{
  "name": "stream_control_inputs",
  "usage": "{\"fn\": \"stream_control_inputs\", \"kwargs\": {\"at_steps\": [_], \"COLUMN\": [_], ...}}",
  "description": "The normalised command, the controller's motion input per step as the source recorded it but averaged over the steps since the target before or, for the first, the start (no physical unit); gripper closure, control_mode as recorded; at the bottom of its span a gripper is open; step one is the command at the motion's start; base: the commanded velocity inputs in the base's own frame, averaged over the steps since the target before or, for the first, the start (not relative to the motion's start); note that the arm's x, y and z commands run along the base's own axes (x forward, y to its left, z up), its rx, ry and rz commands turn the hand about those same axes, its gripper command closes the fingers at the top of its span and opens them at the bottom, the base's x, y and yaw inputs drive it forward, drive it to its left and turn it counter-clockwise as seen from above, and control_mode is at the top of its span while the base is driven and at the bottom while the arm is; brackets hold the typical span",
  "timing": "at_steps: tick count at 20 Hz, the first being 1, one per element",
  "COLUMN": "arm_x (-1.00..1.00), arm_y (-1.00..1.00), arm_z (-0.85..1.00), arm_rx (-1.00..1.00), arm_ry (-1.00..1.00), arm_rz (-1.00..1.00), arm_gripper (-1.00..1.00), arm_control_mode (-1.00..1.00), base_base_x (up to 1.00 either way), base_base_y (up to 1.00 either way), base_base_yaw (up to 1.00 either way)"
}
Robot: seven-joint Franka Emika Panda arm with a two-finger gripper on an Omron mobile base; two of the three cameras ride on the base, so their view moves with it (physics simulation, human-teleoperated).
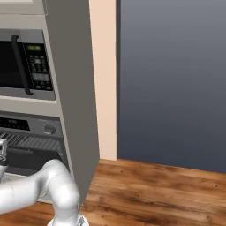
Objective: Take the fish from the oven and place it on the plate on the counter.
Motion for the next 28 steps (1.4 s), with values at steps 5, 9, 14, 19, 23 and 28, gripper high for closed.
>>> {"fn": "stream_control_inputs", "kwargs": {"at_steps": [5, 9, 14, 19, 23, 28], "arm_x": [-0.7, -0.74, -0.72, -0.66, -0.54, -0.49], "arm_y": [0.0, 0.0, 0.0, 0.0, 0.0, 0.0], "arm_z": [-0.9, -0.98, -0.92, -0.98, -1.0, -1.0], "arm_rx": [-0.02, -0.02, -0.02, -0.02, -0.04, -0.06], "arm_ry": [0.16, 0.14, 0.15, 0.14, 0.13, 0.12], "arm_rz": [0.02, 0.02, 0.03, 0.03, 0.02, 0.02], "arm_gripper": [1.0, 1.0, 1.0, 1.0, 1.0, 1.0], "arm_control_mode": [-1.0, -1.0, -1.0, -1.0, -1.0, -1.0], "base_base_x": [0.0, 0.0, 0.0, 0.0, 0.0, 0.0], "base_base_y": [0.0, 0.0, 0.0, 0.0, 0.0, 0.0], "base_base_yaw": [0.0, 0.0, 0.0, 0.0, 0.0, 0.0]}}
